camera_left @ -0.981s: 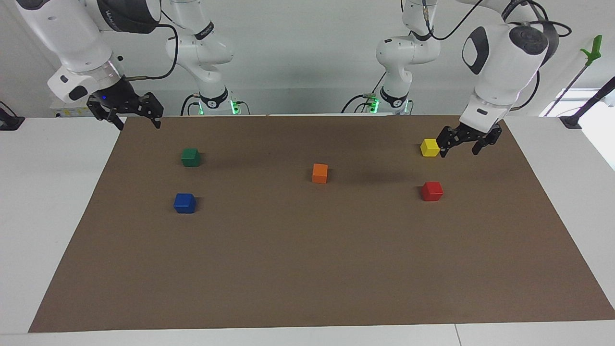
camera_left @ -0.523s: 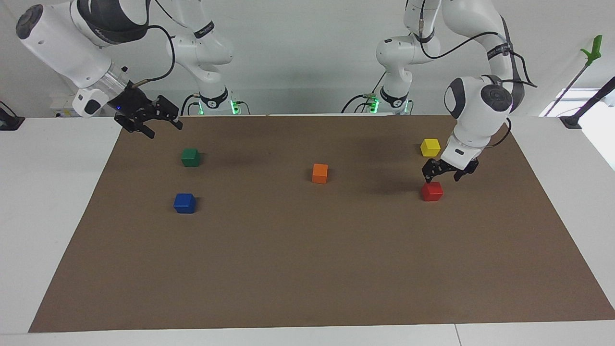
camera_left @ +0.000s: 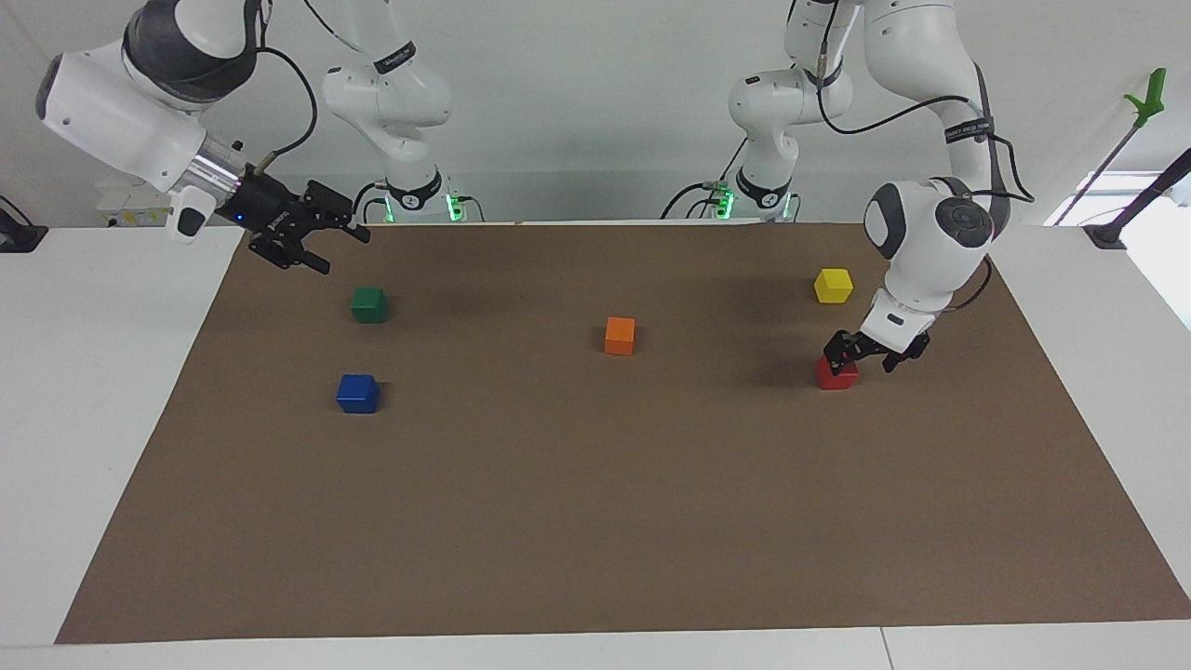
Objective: Transfer red block to right arm and stack on blue block
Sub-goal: 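Grasp the red cube with the left gripper while the right gripper advances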
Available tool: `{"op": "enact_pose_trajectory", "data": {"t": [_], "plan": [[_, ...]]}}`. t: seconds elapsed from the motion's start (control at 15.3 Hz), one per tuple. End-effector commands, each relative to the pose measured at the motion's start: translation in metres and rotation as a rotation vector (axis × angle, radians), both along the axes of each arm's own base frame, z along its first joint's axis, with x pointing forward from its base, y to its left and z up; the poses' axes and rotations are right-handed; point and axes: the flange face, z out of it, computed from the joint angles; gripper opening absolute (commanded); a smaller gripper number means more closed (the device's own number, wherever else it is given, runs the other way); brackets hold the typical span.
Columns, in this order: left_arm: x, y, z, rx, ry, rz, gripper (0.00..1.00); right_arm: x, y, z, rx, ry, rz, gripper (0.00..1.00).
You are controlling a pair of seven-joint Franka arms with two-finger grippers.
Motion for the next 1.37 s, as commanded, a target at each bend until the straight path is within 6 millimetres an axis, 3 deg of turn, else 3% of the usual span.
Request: {"op": "enact_pose_trajectory", "data": {"t": [0.0,0.39,0.79,1.05,1.18,1.24,1.31], "plan": [[-0.007,-0.003,-0.008,0.006,-0.006,-0.016,1.0,-0.009,0.02,-0.011,0.178,0.003,-0.021,1.0],[-0.014,-0.004,-0.022,0.005,-0.003,-0.021,1.0,-0.012,0.093,-0.045,0.533,0.003,-0.015,1.0],[-0.017,-0.008,-0.024,0.005,0.004,-0.028,1.0,-0.028,0.151,-0.05,0.892,0.051,0.017,1.0],[-0.018,-0.008,-0.028,0.005,0.01,-0.026,0.97,-0.028,0.177,-0.095,1.067,0.087,0.046,1.0],[-0.019,-0.008,-0.031,0.004,0.025,0.015,0.16,-0.03,0.196,-0.113,1.142,0.121,0.051,1.0],[-0.019,-0.009,-0.03,0.004,0.026,0.021,0.0,-0.03,0.209,-0.113,1.17,0.126,0.049,1.0],[-0.019,-0.01,-0.029,0.005,0.037,0.025,0.0,-0.03,0.22,-0.113,1.191,0.13,0.042,1.0]]}}
